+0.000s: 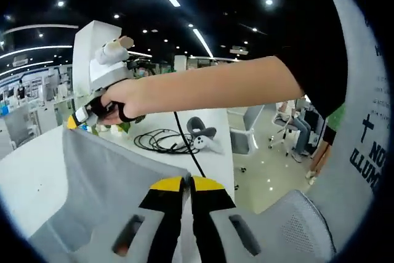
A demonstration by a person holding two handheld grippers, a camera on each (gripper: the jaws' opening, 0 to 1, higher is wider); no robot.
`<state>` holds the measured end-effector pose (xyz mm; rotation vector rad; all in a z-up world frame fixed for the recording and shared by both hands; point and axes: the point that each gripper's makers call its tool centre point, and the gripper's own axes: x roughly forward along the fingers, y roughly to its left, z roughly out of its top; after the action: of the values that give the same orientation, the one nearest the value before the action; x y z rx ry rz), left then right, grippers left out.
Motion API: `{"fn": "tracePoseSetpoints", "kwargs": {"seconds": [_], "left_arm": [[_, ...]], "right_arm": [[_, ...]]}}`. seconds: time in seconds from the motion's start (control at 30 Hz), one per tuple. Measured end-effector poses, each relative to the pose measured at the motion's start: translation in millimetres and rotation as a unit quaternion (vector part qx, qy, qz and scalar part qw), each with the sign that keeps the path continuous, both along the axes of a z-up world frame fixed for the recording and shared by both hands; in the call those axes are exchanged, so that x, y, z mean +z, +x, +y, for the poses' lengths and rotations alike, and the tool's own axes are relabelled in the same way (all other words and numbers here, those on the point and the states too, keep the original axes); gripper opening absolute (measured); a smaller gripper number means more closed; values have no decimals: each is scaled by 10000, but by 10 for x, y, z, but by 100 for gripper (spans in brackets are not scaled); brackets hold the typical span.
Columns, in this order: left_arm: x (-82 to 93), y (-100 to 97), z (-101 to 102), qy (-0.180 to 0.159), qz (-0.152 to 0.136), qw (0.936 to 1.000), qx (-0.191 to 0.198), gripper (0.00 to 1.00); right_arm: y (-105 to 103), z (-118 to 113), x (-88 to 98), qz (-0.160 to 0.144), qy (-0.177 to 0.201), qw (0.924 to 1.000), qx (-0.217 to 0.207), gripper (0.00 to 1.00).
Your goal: Fold the towel on the table until its edges align and the towel forms a compact rectangular stack.
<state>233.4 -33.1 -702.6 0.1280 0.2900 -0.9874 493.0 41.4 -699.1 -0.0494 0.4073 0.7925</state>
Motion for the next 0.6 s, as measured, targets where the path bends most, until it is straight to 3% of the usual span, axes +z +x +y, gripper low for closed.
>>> {"fn": "tracePoseSetpoints", "kwargs": {"seconds": [0.1,0.37,0.6], "left_arm": [[87,-14,86,-180,39,9998,76,4],[230,-89,350,-60,-203,9996,167,4],[330,-174,664,-165,-272,9986,428,4]], "right_arm": [[-34,131,70,22,103,9999,63,0],[-124,433,247,-49,150,9996,235,0],[-209,721,418,-168,149,9988,431,0]]}}
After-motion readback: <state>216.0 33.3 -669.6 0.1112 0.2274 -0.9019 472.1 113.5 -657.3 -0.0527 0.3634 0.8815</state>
